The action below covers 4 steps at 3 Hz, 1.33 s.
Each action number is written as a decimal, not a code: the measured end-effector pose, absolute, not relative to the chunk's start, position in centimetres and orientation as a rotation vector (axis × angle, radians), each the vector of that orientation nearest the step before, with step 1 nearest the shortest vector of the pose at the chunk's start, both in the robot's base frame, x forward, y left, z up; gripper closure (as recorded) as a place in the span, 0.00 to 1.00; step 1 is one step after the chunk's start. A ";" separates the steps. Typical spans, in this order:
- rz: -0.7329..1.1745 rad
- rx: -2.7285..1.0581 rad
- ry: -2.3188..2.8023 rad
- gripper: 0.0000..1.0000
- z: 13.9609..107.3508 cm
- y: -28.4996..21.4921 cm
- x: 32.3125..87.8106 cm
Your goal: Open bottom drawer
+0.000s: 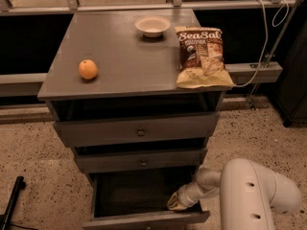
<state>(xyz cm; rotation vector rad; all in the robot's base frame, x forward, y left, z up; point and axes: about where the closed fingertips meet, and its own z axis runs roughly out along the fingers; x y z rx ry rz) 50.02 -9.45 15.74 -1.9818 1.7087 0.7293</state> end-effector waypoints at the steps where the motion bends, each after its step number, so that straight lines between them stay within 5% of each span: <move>1: 0.819 -1.974 1.722 1.00 16.4 -9.1 47.4; 4: 0.670 -1.853 1.499 1.00 24.6 -9.8 50.8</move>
Offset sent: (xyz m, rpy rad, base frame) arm -0.0413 0.0025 0.0393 0.0826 0.0493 -0.0041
